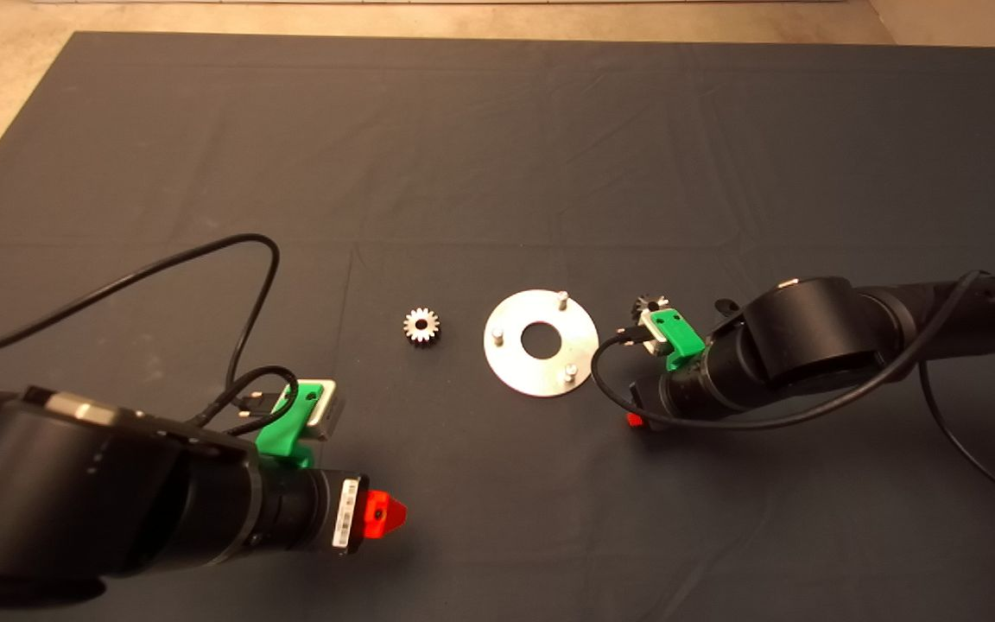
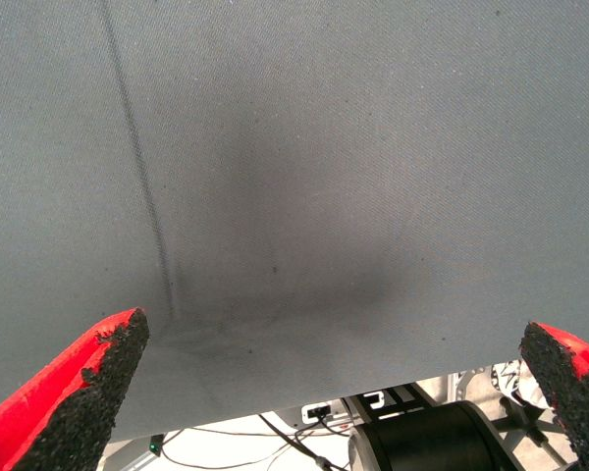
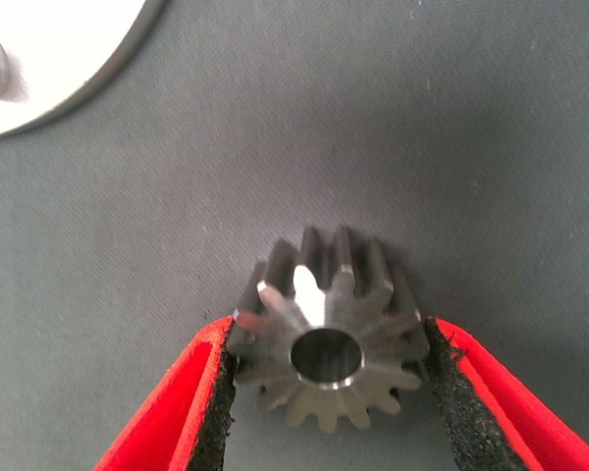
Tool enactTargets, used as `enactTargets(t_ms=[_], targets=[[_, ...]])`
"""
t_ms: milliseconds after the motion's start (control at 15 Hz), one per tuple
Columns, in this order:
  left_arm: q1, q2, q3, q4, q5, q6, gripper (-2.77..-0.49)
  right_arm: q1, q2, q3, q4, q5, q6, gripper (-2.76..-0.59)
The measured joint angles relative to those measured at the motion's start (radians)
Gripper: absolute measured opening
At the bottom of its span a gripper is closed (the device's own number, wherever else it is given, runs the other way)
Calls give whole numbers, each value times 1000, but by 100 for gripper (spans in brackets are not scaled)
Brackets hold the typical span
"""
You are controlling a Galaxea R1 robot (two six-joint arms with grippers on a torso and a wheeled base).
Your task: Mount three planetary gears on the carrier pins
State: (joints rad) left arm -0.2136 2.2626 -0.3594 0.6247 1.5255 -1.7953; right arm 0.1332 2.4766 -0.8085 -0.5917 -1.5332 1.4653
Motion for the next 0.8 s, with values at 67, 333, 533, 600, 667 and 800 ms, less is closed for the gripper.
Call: enactTargets(t_ms=[67, 333, 533, 600, 667, 800], targets=[[0, 0, 0, 0, 0, 0, -50, 0, 0, 0, 0, 0, -1, -210], [0, 0, 0, 0, 0, 0, -50, 0, 0, 0, 0, 3, -2, -220], [0, 0, 0, 0, 0, 0, -50, 0, 0, 0, 0, 3, -2, -223], [0, 0, 0, 0, 0, 0, -50, 0, 0, 0, 0, 3, -2, -223], [0, 0, 0, 0, 0, 0, -50, 0, 0, 0, 0, 3, -2, -224], [0, 0, 0, 0, 0, 0, -50, 0, 0, 0, 0, 3, -2, -228]])
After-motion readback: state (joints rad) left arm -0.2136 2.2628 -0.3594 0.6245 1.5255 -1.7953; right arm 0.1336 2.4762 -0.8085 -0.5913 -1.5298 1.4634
